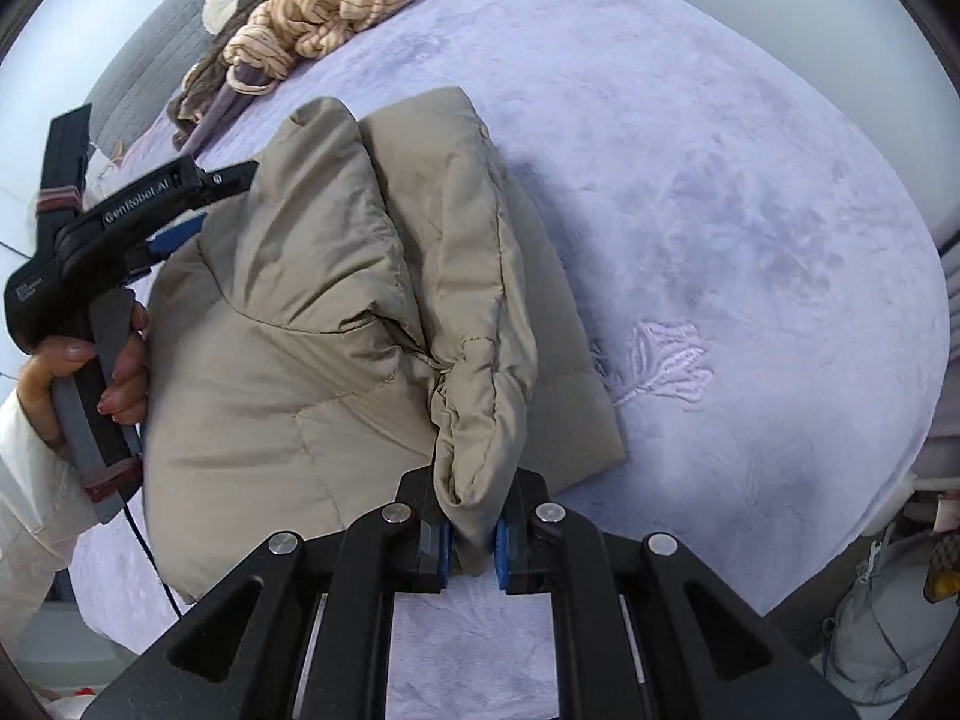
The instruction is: Fold large clothes
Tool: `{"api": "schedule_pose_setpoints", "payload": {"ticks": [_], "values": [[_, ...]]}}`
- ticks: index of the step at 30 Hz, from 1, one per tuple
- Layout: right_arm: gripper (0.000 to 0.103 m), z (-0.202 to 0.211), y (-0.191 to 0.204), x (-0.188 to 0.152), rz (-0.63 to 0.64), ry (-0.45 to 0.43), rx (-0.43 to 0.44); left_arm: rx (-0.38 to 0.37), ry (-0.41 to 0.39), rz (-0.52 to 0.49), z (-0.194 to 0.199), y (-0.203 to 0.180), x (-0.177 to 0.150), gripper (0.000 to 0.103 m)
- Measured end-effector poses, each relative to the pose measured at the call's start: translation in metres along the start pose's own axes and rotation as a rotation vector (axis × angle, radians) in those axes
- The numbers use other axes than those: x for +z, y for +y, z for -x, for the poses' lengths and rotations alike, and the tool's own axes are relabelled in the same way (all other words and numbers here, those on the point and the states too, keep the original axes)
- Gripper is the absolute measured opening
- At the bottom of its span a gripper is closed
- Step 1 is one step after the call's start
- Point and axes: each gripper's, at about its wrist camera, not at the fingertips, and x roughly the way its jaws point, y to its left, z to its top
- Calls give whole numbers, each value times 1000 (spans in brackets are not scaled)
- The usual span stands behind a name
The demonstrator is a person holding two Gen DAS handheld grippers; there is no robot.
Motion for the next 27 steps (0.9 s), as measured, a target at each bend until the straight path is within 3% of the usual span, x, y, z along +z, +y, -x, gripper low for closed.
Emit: {"api": "schedule_pose_setpoints", "payload": {"ticks": [5,9,12,13,14,19,21,22,23,24,27], "values": [[11,-25,-29,-5,-72,88,35,10,20,-50,-16,-24,-2,85],[14,3,-38,9,-86,79,100,16,24,-24,-16,-12,-3,85],[37,37,-35,33,-48,-14,135,1,29,5,-16,-1,-3,85],[59,44,-33,43,-36,-45,160,0,29,8,-16,1,-3,85],[68,48,-29,57,-26,-67,199,1,28,8,-16,1,-4,85],[66,12,4,121,0,-41,327,5,25,5,-15,0,-5,85],[54,-21,14,137,-14,19,349,7,25,2,-15,-1,-5,85],[34,-37,18,140,-22,68,349,10,25,0,-15,-1,-5,85],[24,-48,24,135,-21,106,318,16,23,-1,-15,-2,-5,85],[24,-58,24,131,-15,129,272,20,23,-3,-16,-3,-6,85],[19,-76,13,120,-37,161,269,32,32,-14,-17,-7,-7,85]]}}
